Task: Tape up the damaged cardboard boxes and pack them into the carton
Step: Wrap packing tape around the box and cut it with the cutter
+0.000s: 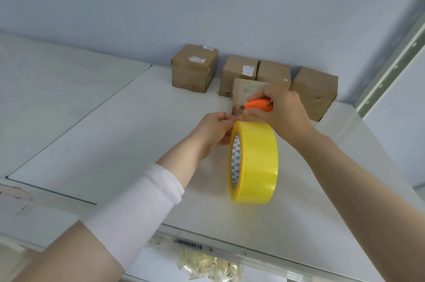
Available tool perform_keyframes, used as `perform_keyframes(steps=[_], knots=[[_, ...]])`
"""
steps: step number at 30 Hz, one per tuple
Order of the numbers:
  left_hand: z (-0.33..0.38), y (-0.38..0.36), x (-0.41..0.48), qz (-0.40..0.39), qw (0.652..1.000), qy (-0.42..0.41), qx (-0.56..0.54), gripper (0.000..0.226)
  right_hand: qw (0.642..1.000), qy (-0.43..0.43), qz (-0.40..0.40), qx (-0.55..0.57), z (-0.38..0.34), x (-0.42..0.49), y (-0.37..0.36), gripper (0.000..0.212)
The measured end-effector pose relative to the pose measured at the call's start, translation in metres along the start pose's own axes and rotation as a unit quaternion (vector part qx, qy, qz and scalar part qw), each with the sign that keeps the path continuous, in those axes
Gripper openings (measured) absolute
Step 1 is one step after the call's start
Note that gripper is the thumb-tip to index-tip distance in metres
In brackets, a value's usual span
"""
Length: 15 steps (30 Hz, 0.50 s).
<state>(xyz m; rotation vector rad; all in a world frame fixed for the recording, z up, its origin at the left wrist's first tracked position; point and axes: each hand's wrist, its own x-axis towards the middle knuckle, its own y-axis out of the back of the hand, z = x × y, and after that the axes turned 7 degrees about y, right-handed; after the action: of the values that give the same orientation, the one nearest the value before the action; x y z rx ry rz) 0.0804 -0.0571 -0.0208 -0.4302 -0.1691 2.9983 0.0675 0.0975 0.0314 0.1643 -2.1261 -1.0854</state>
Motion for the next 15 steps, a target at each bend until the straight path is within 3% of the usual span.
perform_keyframes(steps=[6, 15], knots=[[-0.0021, -0.0007, 0.0022, 0.01, 1.0, -0.008, 0.007, 0.016, 0.992, 0.117, -0.028, -0.026, 0.0027, 0.0007, -0.0019, 0.021], [0.0, -0.0015, 0.0003, 0.015, 1.0, -0.008, 0.023, 0.015, 0.986, 0.144, -0.041, -0.072, 0.0078, -0.0001, -0.001, 0.021]])
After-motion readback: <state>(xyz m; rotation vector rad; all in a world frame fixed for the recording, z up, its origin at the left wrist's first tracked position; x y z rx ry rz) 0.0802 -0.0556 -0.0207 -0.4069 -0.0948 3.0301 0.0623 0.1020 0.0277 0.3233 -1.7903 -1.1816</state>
